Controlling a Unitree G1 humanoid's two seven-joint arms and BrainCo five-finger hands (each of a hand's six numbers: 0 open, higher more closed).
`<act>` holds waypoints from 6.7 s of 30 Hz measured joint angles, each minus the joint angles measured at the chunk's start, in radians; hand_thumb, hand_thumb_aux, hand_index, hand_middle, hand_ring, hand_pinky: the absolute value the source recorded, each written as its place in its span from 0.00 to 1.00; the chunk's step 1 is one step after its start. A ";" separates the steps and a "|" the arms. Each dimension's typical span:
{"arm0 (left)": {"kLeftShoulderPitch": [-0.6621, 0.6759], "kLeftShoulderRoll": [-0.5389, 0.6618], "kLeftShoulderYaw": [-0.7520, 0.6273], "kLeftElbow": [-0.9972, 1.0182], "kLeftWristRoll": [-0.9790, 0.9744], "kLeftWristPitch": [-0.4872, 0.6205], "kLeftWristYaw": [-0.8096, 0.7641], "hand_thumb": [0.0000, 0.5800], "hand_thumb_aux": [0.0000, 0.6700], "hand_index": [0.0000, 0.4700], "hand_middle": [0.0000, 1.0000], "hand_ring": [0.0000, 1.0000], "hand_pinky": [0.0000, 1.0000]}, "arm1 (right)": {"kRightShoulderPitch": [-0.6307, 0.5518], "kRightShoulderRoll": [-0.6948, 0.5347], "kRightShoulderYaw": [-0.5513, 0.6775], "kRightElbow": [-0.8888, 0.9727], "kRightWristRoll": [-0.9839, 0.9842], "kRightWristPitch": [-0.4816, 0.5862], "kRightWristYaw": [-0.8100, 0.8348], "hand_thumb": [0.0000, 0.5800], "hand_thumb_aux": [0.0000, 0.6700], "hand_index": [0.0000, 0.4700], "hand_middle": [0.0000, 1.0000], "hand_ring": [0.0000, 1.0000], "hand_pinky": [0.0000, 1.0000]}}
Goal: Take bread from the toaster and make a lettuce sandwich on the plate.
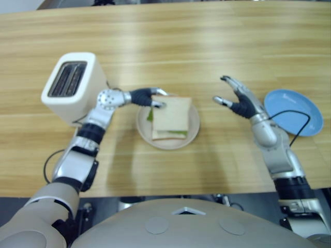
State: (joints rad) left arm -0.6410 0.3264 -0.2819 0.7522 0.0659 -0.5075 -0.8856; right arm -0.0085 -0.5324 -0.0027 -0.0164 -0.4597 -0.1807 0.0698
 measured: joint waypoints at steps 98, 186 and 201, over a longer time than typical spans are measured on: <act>0.016 0.286 -0.277 -0.226 0.786 -0.012 1.044 0.00 0.00 0.00 0.00 0.00 0.00 | -0.267 -0.045 0.599 0.224 -0.612 -0.284 -0.158 0.00 0.00 0.00 0.00 0.00 0.00; 0.116 0.136 0.073 -0.143 -0.011 0.101 0.324 0.00 0.00 0.00 0.00 0.00 0.00 | -0.274 0.123 0.240 0.341 0.422 -0.173 0.282 0.00 0.00 0.00 0.00 0.00 0.00; 0.433 -0.258 0.421 -0.463 -0.371 0.353 0.672 0.00 0.00 0.00 0.00 0.00 0.00 | -0.190 0.393 -0.063 0.342 0.609 -0.075 0.028 0.00 0.00 0.00 0.00 0.00 0.00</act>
State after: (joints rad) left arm -0.2077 0.0680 0.1391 0.2893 -0.3054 -0.1541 -0.2139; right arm -0.1990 -0.1396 -0.0658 0.3253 0.1493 -0.2561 0.0981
